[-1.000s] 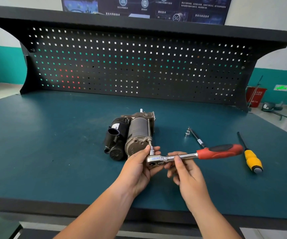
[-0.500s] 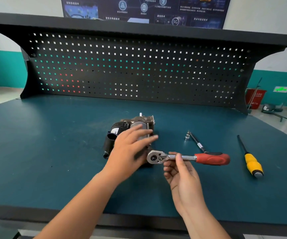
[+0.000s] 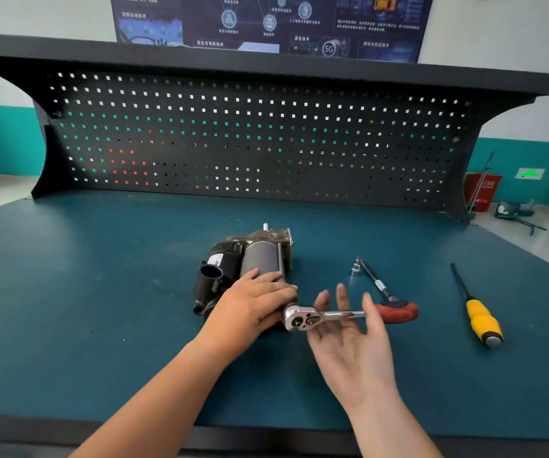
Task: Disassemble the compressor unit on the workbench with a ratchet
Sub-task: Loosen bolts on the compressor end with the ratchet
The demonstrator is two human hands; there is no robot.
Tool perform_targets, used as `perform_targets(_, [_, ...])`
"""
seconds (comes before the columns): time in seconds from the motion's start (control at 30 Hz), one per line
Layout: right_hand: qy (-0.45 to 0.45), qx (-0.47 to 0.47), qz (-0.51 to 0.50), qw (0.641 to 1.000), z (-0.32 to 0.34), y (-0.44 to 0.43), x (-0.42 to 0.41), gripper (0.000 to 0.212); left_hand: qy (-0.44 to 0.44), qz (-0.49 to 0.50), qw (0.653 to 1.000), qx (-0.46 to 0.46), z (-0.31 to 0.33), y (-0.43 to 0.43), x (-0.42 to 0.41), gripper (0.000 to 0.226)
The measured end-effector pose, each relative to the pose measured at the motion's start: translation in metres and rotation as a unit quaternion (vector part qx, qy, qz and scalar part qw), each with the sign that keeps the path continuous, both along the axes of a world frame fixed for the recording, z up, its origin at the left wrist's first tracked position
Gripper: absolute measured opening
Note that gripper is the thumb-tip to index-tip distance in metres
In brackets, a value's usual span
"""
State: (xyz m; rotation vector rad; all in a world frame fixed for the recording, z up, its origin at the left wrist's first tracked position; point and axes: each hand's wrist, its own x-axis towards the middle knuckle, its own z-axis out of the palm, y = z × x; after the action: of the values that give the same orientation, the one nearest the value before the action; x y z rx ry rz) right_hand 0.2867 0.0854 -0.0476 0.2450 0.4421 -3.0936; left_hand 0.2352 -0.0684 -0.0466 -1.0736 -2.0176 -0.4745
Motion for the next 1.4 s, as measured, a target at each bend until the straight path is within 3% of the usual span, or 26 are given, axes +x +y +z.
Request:
perform_targets(0.1, [0.02,-0.091,-0.042,0.995,0.005,-0.009,-0.003,0.03,-0.023,0.004,1.0,0.01,-0.004,-0.001,-0.002,0.022])
perform_targets(0.27, [0.02,-0.066,-0.081,0.994,0.01,-0.022,-0.004,0.048,-0.126,0.018,0.981,0.147,-0.01,-0.002,-0.005,0.042])
perform_targets(0.5, [0.027,-0.069,-0.117,0.99,0.011,-0.03,-0.004,0.04,-0.175,0.053,0.963,0.199,-0.014,-0.004,-0.01,0.03])
perform_targets(0.73, [0.038,-0.034,-0.132,0.99,0.008,-0.033,0.003,0.04,-0.183,0.035,0.97,0.159,-0.014,-0.001,-0.008,0.035])
perform_targets(1.4, [0.065,-0.041,-0.139,0.987,0.008,-0.03,0.003,0.04,-0.198,0.027,0.966,0.163,-0.012,-0.004,-0.01,0.029])
